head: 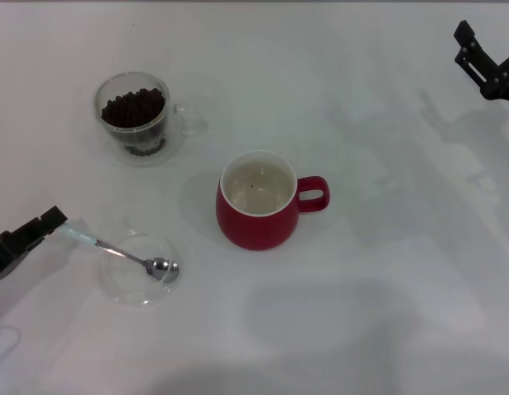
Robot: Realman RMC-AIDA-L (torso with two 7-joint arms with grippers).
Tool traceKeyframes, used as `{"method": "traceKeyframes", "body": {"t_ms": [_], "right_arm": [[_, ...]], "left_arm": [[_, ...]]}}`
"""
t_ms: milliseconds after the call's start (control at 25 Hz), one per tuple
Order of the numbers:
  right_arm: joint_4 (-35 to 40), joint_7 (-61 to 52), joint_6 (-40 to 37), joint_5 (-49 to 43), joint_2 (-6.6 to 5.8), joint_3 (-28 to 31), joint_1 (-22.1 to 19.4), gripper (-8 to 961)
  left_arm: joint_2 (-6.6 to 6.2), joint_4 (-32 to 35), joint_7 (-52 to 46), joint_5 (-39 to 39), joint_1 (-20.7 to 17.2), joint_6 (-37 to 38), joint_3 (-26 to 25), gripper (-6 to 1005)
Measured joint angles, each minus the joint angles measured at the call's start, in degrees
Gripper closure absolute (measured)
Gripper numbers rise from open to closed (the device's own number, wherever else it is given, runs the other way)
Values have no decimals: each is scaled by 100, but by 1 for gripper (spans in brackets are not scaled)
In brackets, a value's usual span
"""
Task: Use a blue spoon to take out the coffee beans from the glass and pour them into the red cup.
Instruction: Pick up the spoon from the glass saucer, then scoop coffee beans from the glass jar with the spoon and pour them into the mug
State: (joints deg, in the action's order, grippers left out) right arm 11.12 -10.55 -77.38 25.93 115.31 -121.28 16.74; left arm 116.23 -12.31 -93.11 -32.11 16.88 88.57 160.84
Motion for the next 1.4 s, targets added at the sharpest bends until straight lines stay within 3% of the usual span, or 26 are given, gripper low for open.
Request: {"method": "traceKeyframes", "body": {"t_ms": [280, 400, 480, 600, 800, 920, 1160, 1400], "right_arm": [[-5, 0, 13, -1, 0, 0, -4, 80], [-3, 0, 12, 0, 0, 0, -5, 80], [-1, 0, -3, 0, 0, 0, -5, 80], [1, 0, -11, 0, 0, 0, -5, 81], [6, 0, -25, -1, 0, 0, 0, 81], [12, 0, -27, -1, 1, -10, 8, 79], [92, -4, -23, -1, 7, -34, -41, 80], [93, -8, -10, -1, 9, -41, -77, 80]], "left_arm": [[-95, -4, -135, -175, 32, 361, 1, 875], [-328, -64, -458, -233, 97, 820, 22, 876], [-376, -72, -514, -243, 115, 885, 27, 876], [-588, -190, -580, -452, 262, 1229, 2, 875], [-775, -592, -371, -1289, 887, 1478, 158, 875], [-872, -781, -280, -1181, 1461, 1406, 210, 876], [-850, -1175, -122, -359, 2354, 641, 214, 876], [-765, -1154, 156, 72, 2652, -139, 219, 876]]}}
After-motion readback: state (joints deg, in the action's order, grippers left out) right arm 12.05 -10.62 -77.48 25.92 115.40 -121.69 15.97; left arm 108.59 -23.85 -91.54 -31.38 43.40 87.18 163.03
